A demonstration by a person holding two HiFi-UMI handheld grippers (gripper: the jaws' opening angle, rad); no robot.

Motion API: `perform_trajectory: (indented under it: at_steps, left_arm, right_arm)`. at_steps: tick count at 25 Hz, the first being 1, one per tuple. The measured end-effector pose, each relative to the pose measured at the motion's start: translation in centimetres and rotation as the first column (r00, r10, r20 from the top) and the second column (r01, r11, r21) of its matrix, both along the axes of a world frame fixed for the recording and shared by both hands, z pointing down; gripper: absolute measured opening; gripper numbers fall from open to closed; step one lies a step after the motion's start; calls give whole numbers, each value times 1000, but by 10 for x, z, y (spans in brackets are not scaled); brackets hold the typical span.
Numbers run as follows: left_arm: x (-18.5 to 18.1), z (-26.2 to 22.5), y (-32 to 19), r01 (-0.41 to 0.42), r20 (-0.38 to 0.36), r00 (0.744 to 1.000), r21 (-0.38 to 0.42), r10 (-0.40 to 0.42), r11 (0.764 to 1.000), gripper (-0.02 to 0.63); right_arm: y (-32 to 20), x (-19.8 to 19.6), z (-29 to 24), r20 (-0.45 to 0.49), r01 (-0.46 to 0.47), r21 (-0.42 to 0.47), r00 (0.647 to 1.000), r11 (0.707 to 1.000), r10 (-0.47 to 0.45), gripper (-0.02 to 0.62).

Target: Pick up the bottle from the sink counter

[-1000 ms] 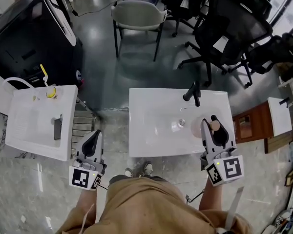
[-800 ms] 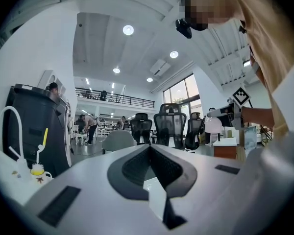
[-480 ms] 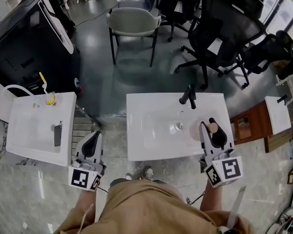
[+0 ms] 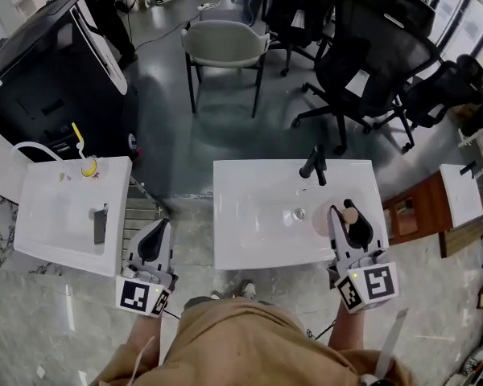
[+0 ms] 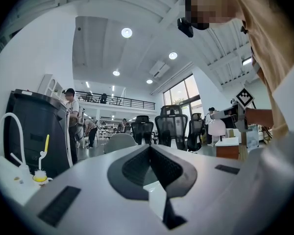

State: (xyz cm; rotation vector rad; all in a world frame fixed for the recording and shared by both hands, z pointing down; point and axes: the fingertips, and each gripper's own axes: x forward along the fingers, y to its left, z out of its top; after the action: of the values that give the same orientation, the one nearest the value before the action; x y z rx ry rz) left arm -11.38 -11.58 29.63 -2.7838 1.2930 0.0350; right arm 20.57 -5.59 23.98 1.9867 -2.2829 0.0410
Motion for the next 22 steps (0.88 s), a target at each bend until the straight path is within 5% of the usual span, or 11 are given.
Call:
perform_trajectory:
  at_steps: [22]
  left_arm:
    - [-1,4,2,0,-2,1000,-5,0,1000,-2]
  right_arm:
    - [0,-9,-2,15,5,30,1000,1000,-6,132]
